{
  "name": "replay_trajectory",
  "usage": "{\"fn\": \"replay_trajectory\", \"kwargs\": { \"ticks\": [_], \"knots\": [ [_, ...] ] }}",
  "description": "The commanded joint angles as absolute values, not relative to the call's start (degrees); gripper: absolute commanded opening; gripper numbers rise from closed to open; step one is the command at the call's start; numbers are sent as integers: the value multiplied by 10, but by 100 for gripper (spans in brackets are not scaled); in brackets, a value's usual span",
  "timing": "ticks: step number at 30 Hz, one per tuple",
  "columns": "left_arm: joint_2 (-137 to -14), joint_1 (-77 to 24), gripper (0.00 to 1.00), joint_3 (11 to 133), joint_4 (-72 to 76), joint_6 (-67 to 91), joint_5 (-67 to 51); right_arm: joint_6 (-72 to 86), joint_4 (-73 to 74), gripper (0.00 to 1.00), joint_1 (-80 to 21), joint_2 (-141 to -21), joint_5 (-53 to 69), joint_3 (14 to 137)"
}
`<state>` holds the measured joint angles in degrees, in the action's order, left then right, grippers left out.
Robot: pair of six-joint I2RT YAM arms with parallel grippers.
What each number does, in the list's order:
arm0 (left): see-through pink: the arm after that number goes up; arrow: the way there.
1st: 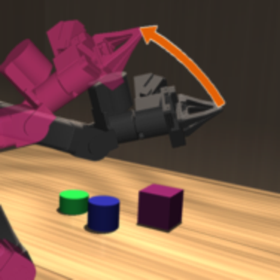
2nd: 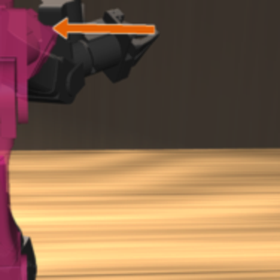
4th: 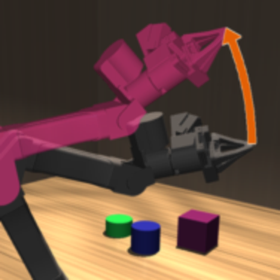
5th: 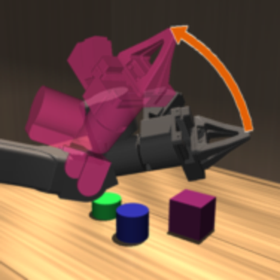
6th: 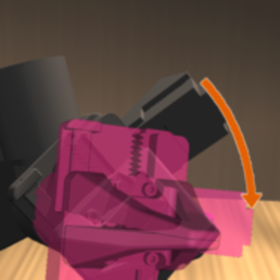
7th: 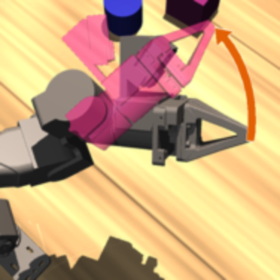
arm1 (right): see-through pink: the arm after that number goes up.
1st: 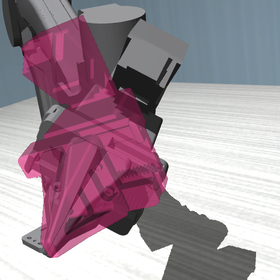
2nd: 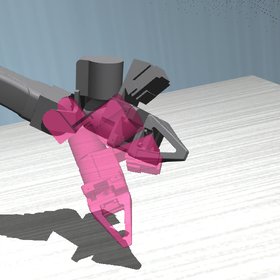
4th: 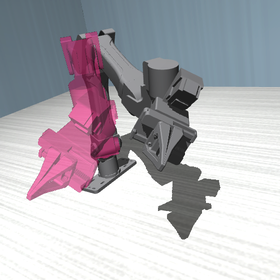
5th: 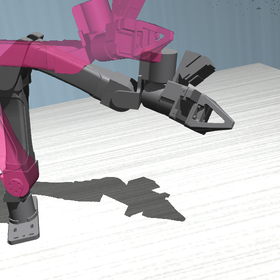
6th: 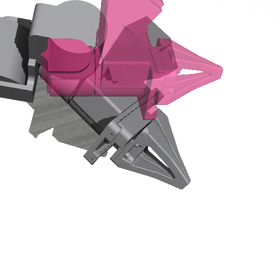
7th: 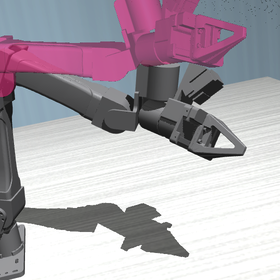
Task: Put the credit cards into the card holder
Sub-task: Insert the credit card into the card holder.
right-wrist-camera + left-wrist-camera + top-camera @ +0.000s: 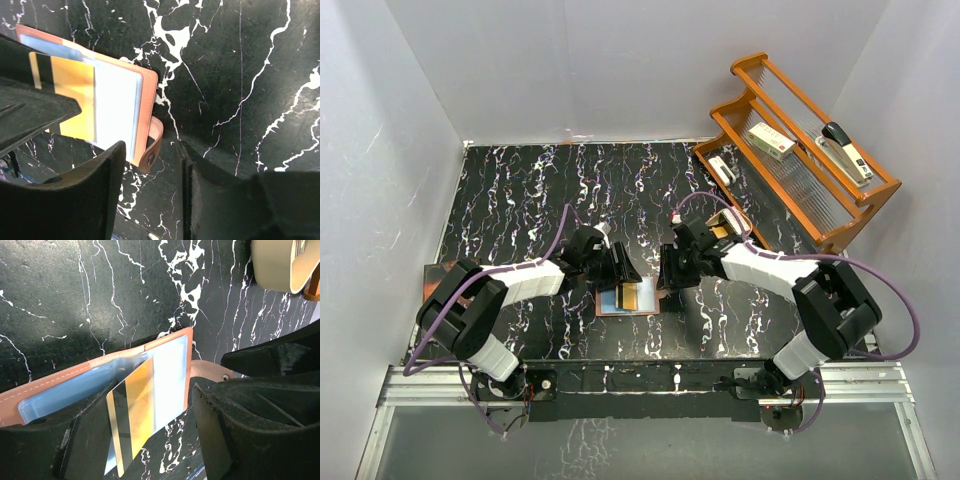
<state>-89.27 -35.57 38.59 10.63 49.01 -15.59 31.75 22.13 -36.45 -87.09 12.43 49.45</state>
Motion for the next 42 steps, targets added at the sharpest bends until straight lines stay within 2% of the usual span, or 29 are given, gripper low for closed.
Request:
{"fn": "replay_trajectory", "kwargs": {
  "ticks": [1,7,10,28,42],
  "knots": [
    [-878,-354,60,400,54,471,-121,313,177,37,-368,-896,143,516],
    [-872,-354,61,420,7,460,-93,322,165,9,-374,-914,155,509],
    [-871,-354,62,428,-16,457,-81,327,156,1,-376,-906,153,496],
    [-859,-354,70,457,-84,427,-54,349,121,0,-385,-881,161,448],
    [-831,-354,72,476,-155,411,-30,355,122,0,-388,-869,162,445]
  ]
}}
